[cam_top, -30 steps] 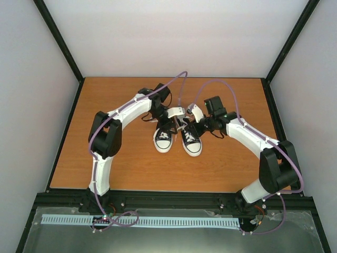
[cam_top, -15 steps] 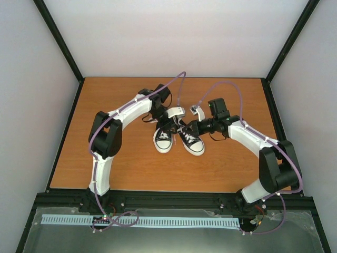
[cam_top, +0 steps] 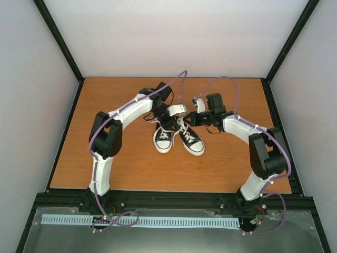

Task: Tie the shoes
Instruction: Cross the shoelace with the shoelace, then tie the shoelace on the shoe.

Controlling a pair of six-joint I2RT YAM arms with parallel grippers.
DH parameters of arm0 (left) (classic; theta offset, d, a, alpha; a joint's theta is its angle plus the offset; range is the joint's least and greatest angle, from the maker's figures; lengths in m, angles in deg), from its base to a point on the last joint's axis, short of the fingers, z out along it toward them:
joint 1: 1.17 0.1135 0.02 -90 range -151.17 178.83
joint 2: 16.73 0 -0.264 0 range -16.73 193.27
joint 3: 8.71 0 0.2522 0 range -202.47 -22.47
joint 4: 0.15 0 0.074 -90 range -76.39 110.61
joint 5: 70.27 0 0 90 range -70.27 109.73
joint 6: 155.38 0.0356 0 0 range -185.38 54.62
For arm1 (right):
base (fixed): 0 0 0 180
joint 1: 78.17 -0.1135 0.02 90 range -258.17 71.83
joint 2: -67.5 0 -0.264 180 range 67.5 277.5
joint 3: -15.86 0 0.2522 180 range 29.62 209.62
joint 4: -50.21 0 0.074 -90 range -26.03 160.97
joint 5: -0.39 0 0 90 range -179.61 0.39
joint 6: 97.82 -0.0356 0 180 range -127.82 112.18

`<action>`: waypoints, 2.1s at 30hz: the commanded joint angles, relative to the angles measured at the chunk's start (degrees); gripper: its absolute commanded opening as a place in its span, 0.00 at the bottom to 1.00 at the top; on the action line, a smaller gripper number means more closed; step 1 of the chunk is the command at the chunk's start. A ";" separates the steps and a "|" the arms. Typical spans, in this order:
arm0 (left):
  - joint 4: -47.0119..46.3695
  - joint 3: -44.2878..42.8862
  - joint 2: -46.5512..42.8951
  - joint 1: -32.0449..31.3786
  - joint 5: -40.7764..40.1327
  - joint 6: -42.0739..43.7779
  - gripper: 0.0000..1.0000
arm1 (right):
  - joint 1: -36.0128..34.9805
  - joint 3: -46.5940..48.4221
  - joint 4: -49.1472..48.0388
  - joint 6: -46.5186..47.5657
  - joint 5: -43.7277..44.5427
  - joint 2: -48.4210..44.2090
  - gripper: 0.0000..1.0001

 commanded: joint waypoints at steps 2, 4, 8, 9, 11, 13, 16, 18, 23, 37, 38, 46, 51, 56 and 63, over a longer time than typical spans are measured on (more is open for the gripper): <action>-1.27 -2.82 0.73 -0.18 -2.51 -1.34 0.56 | 1.42 3.49 -0.61 0.59 5.10 3.37 0.05; -1.06 -2.81 0.66 -0.18 -3.00 -1.85 0.56 | 1.74 4.82 0.92 2.08 5.27 4.14 0.10; -0.55 -0.81 -0.59 -0.23 -3.50 -2.54 0.53 | 2.55 6.63 6.47 7.69 4.05 2.61 0.25; -0.61 0.12 -1.11 -0.27 -3.49 -2.57 0.51 | 2.61 6.66 8.28 9.28 4.50 1.73 0.28; -1.07 2.07 -2.16 -0.54 -3.90 -2.77 0.43 | 2.67 6.32 11.46 11.76 6.42 -0.20 0.32; -2.33 4.59 -3.39 -1.11 -5.53 -3.58 0.38 | 2.71 5.37 13.57 12.97 8.39 -1.89 0.33; -4.52 7.99 -5.76 -2.55 -8.33 -5.56 0.35 | 2.69 2.72 14.14 11.89 9.62 -3.80 0.33; -5.93 10.37 -7.56 -3.82 -9.36 -7.10 0.35 | 2.56 -0.72 12.35 9.49 8.90 -4.95 0.34; -8.82 14.53 -9.70 -6.73 -6.72 -10.27 0.39 | 1.14 -5.31 7.27 5.21 7.89 -4.48 0.48; -13.58 15.25 -3.82 -8.44 -12.74 -14.56 0.37 | 0.50 -5.81 2.33 4.89 7.59 0.64 0.36; -13.99 15.33 -4.25 -8.43 -13.28 -14.40 0.37 | 0.48 -5.73 2.07 4.99 8.08 0.80 0.33; -15.60 16.76 -2.91 -8.08 -20.12 -12.55 0.37 | 0.50 -6.63 4.32 8.82 11.09 -3.31 0.03; -16.09 16.96 -3.92 -6.39 -20.79 -12.33 0.38 | 1.37 -6.91 11.12 11.52 11.70 -7.75 0.03; -15.75 16.45 -3.92 -5.81 -20.46 -12.03 0.47 | 2.56 -7.39 15.58 12.01 9.51 -12.20 0.03; -15.56 16.95 -2.30 -5.63 -18.90 -11.87 0.53 | 4.43 -7.27 21.53 13.93 11.00 -15.43 0.03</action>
